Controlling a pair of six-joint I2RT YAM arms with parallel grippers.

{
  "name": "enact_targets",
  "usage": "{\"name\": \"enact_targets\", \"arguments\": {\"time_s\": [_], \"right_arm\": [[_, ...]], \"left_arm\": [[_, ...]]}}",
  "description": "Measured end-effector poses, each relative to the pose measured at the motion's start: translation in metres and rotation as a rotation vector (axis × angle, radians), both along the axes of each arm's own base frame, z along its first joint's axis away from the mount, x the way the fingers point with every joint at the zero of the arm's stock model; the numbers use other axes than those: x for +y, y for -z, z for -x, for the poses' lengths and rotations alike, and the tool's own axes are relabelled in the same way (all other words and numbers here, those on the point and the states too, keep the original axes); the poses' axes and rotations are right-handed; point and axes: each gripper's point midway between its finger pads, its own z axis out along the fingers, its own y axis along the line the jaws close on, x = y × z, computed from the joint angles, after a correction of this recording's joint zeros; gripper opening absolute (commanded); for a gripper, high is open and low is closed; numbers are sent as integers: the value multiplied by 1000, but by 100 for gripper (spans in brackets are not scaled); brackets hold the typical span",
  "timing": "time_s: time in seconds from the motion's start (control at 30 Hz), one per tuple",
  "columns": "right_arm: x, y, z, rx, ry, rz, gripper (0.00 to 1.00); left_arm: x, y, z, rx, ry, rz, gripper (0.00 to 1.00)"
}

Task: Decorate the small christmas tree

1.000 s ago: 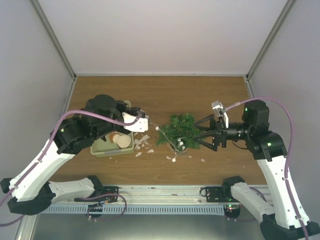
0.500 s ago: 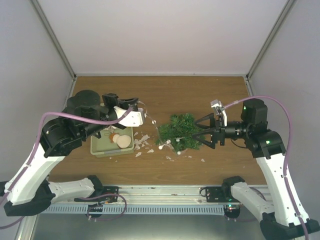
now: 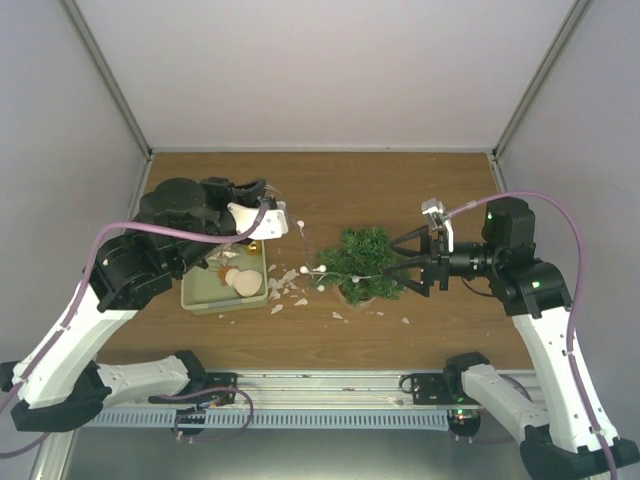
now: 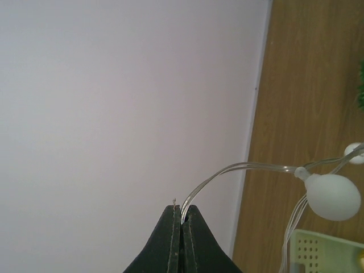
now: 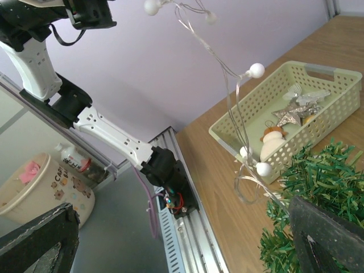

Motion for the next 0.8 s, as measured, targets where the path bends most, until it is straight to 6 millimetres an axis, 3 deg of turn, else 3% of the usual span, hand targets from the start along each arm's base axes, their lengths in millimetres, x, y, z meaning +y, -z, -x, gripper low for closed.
{"name": "enact_targets", "arguments": {"time_s": [0.4, 0.8], "right_arm": [[0, 1, -2, -8, 9, 7, 100], [-2, 4, -7, -19, 39, 25, 99]], "left_arm": [[-5, 42, -37, -38, -116, -141, 0], [4, 30, -74, -178, -231, -158, 2]]}}
